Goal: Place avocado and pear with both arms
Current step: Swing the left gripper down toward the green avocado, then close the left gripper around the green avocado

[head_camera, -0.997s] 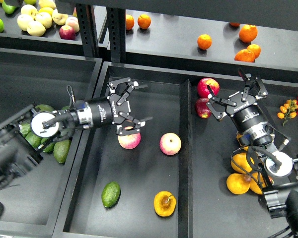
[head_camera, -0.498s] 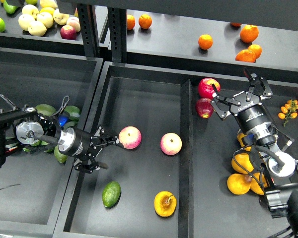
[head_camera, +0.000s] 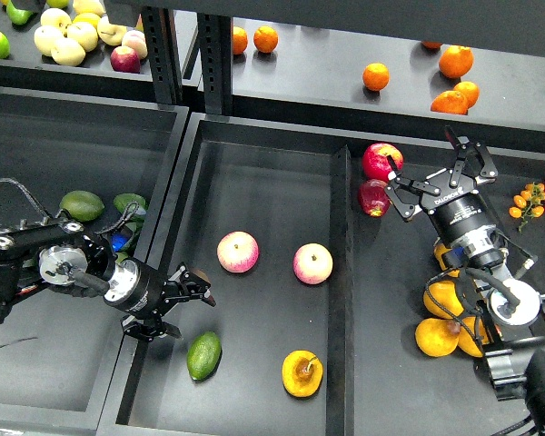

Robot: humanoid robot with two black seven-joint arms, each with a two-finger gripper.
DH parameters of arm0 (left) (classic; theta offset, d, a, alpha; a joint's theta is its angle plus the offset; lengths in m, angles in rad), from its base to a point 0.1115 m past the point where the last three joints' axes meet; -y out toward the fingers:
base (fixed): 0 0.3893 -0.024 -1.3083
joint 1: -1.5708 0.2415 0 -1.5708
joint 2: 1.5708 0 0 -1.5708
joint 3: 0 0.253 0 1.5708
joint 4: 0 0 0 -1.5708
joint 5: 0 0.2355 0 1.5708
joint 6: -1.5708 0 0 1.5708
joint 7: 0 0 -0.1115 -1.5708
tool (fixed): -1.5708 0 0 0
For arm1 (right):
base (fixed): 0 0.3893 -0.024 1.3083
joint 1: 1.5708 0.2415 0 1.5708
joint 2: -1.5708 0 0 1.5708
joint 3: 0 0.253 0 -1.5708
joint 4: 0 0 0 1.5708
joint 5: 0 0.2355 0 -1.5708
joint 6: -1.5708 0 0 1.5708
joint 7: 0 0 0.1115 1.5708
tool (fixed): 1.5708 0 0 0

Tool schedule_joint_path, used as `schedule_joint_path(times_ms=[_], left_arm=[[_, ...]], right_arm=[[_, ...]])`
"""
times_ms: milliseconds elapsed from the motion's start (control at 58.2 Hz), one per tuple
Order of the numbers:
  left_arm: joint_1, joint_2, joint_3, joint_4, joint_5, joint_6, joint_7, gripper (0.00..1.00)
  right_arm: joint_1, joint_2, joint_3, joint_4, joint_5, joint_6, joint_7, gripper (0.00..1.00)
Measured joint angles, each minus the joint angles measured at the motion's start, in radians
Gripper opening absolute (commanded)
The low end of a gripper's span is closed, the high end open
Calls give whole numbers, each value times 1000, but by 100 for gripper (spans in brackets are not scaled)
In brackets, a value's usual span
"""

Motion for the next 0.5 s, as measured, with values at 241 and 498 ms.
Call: schedule_joint_path(times_ms=[241,498], left_arm=[[4,-49,16,67,33,0,0,86],[14,-91,24,106,37,0,0,86]], right_arm=[[-2,0,1,4,0,0,0,100],[-3,0,2,5,1,0,0,100]])
